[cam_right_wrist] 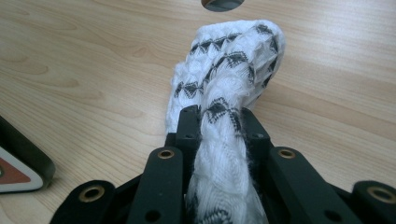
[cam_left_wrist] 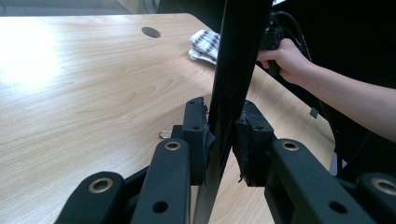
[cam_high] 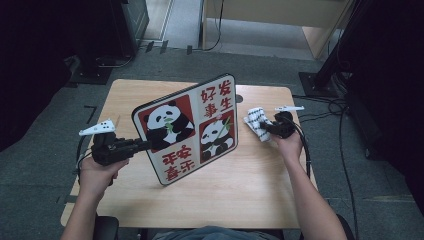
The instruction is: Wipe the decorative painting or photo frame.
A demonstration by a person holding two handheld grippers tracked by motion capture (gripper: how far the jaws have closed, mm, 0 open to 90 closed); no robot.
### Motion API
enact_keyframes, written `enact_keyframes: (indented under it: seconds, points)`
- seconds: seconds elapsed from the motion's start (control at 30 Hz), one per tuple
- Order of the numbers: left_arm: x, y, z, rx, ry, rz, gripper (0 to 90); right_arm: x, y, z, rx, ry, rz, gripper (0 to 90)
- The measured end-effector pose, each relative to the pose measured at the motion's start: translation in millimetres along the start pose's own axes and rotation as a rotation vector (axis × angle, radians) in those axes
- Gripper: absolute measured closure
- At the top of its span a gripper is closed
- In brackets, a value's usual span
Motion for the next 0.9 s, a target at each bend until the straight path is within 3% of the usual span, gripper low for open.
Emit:
enact_keyframes:
  seconds: [0.3, 0.43, 0.6, 0.7, 0.9]
  points:
    - [-0.2, -0.6, 0.3, -0.009, 0.014, 0.005, 75.4, -3.1, -5.7, 0.2, -0.013, 0.009, 0.022, 67.7]
    - [-0.6, -0.8, 0.3, -0.009, 0.016, 0.007, 75.0, -0.4, -1.6, 2.7, -0.015, -0.008, 0.023, 61.9]
    - [-1.3, -1.2, 0.3, -0.012, 0.023, 0.007, 73.9, 3.7, 4.4, 5.2, -0.042, -0.010, 0.002, 51.4]
    - [-1.6, -1.7, 0.7, -0.014, 0.025, 0.008, 72.7, 7.1, 8.6, 8.5, -0.049, 0.001, -0.016, 49.9]
    - [-2.2, -2.6, 2.0, -0.013, 0.030, 0.008, 69.7, 17.3, 19.1, 19.9, -0.012, 0.020, -0.048, 48.3]
Point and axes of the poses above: each handheld gripper's, and its own axes: x roughly backward along the jaws, y roughly out of its top, z roughly to its left, the point moved 7 cm from there along -x, roughly forward along the jaws, and after that the axes turned 15 degrees about -z, right-handed, at the moved point
